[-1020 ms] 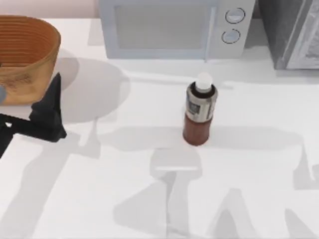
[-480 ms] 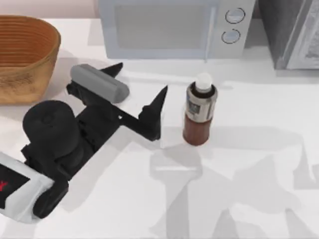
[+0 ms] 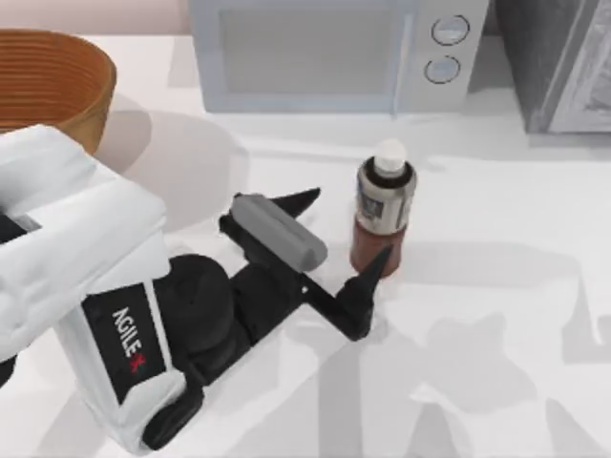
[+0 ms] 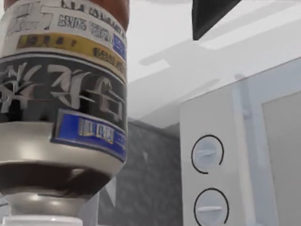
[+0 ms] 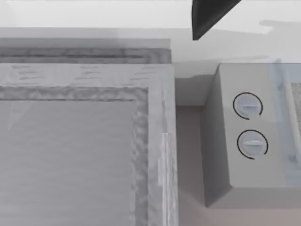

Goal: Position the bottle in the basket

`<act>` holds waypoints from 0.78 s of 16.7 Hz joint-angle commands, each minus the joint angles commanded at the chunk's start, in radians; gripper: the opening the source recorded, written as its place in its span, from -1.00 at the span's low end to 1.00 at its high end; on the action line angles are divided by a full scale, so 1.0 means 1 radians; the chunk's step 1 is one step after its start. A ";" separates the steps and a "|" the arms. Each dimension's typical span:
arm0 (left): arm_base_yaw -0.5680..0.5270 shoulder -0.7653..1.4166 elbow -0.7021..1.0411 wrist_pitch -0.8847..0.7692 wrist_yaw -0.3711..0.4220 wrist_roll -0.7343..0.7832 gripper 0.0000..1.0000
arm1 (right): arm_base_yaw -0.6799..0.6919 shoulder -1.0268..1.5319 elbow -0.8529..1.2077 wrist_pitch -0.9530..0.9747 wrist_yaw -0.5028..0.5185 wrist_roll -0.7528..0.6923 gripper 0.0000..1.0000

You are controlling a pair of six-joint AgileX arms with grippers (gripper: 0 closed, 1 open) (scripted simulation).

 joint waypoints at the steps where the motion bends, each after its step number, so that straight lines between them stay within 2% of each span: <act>1: -0.003 0.009 0.002 0.006 0.001 0.000 1.00 | 0.000 0.000 0.000 0.000 0.000 0.000 1.00; 7: -0.001 0.011 0.013 -0.005 0.000 0.000 1.00 | 0.000 0.000 0.000 0.000 0.000 0.000 1.00; 13: -0.017 0.067 0.195 -0.128 -0.012 0.000 1.00 | 0.000 0.000 0.000 0.000 0.000 0.000 1.00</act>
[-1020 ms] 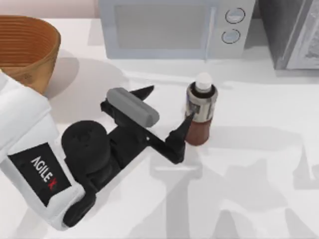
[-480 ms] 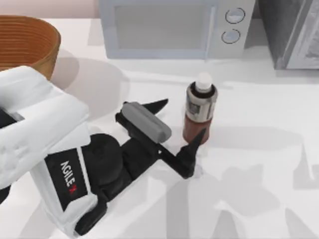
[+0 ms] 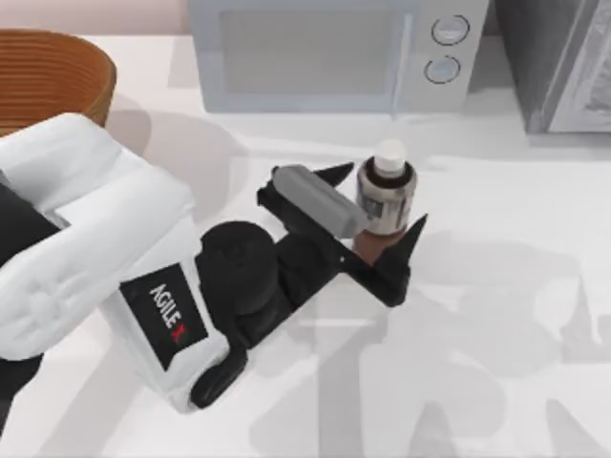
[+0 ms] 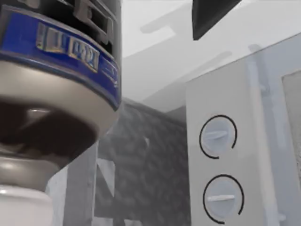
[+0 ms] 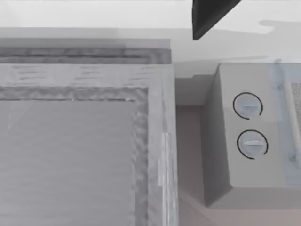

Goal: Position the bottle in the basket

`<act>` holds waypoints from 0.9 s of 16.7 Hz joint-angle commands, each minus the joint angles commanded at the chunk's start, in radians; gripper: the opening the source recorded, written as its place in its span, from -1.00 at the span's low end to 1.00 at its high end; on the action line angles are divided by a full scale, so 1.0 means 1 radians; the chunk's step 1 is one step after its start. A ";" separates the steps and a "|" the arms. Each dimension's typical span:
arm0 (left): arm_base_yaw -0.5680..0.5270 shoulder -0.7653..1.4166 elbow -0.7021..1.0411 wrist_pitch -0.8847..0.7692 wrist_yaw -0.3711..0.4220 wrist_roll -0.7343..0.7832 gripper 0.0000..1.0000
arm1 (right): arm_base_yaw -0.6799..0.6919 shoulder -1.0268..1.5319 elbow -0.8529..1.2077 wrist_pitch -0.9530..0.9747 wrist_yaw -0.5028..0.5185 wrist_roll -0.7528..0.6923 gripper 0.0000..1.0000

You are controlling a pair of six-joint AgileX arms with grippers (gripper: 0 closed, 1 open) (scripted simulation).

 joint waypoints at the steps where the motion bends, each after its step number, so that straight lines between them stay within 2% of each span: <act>1: -0.003 0.010 0.034 -0.023 -0.003 0.000 1.00 | 0.000 0.000 0.000 0.000 0.000 0.000 1.00; 4: -0.008 0.031 0.103 -0.072 -0.008 0.000 1.00 | 0.000 0.000 0.000 0.000 0.000 0.000 1.00; 8: -0.008 0.032 0.108 -0.075 -0.008 0.000 1.00 | 0.000 0.000 0.000 0.000 0.000 0.000 1.00; 15: -0.008 0.032 0.108 -0.075 -0.008 0.000 -0.06 | 0.000 0.000 0.000 0.000 0.000 0.000 1.00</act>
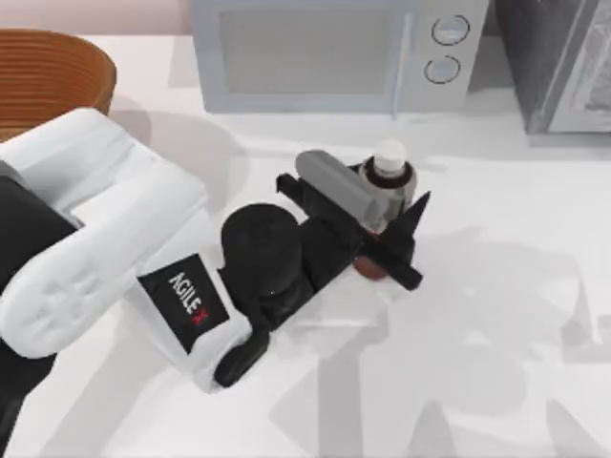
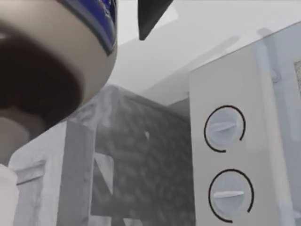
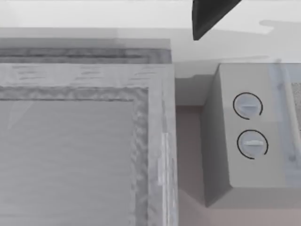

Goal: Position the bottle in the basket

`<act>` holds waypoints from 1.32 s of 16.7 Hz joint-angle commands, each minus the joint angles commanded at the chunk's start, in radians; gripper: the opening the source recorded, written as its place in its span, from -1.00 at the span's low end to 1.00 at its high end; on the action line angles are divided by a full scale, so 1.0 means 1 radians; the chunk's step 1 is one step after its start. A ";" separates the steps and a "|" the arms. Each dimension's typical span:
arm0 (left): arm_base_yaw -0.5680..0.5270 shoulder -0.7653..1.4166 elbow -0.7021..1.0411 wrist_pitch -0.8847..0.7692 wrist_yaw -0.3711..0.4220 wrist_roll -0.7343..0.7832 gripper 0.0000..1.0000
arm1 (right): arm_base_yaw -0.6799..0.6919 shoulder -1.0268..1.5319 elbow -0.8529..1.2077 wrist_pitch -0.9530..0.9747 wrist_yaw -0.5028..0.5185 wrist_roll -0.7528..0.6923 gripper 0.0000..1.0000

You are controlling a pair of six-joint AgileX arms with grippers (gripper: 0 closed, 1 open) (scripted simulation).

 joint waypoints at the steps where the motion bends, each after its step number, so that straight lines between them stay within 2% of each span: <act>1: 0.000 0.000 0.000 0.000 0.000 0.000 -0.21 | 0.000 0.000 0.000 0.000 0.000 0.000 1.00; 6: 0.000 0.000 0.000 0.000 0.000 0.000 -0.96 | 0.000 0.000 0.000 0.000 0.000 0.000 1.00; 7: 0.000 0.000 0.000 0.000 0.000 0.000 -1.00 | 0.000 0.000 0.000 0.000 0.000 0.000 1.00; 17: 0.003 -0.005 0.002 -0.003 -0.010 0.005 -1.00 | 0.000 0.000 0.000 0.000 0.000 0.000 1.00; 19: 0.011 -0.024 0.019 -0.017 -0.061 0.025 -1.00 | 0.000 0.000 0.000 0.000 0.000 0.000 1.00; 22: 0.038 -0.068 0.063 -0.063 -0.208 0.076 -1.00 | 0.000 0.000 0.000 0.000 0.000 0.000 1.00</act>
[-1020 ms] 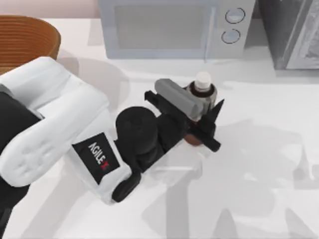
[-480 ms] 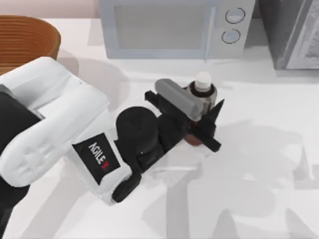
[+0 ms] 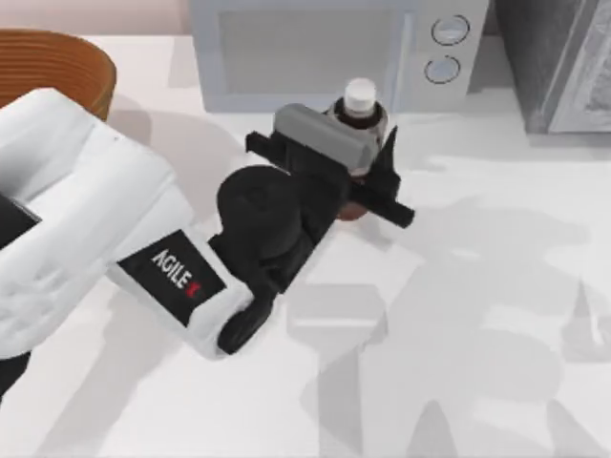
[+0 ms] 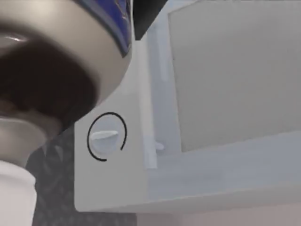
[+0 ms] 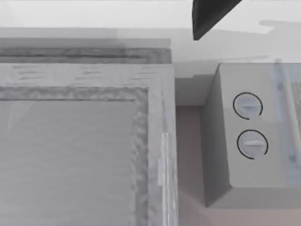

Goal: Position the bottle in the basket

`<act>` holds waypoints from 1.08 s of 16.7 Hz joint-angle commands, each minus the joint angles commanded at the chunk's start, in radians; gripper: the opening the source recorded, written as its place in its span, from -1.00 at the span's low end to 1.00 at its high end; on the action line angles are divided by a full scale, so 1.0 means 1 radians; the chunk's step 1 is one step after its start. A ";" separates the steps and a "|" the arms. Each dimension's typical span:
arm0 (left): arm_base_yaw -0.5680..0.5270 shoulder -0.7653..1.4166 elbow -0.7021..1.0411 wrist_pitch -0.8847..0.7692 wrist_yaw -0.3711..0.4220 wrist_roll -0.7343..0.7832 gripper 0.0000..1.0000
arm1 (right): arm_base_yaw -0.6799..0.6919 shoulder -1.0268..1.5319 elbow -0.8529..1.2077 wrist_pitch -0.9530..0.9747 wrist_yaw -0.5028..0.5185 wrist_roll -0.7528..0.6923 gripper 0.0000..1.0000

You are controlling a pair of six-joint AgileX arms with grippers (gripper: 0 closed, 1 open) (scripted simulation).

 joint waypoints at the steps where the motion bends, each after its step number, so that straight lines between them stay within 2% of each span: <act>1: 0.013 -0.017 0.020 -0.021 -0.065 0.021 -1.00 | 0.000 0.000 0.000 0.000 0.000 0.000 1.00; 6: 0.100 -0.101 0.159 -0.153 -0.457 0.141 -1.00 | 0.000 0.000 0.000 0.000 0.000 0.000 1.00; 13: 0.250 -0.172 0.442 -0.358 -1.031 0.279 -1.00 | 0.000 0.000 0.000 0.000 0.000 0.000 1.00; 16: 0.304 -0.181 0.555 -0.430 -1.223 0.314 -1.00 | 0.000 0.000 0.000 0.000 0.000 0.000 1.00; 18: 0.332 -0.182 0.615 -0.465 -1.319 0.329 -1.00 | 0.000 0.000 0.000 0.000 0.000 0.000 1.00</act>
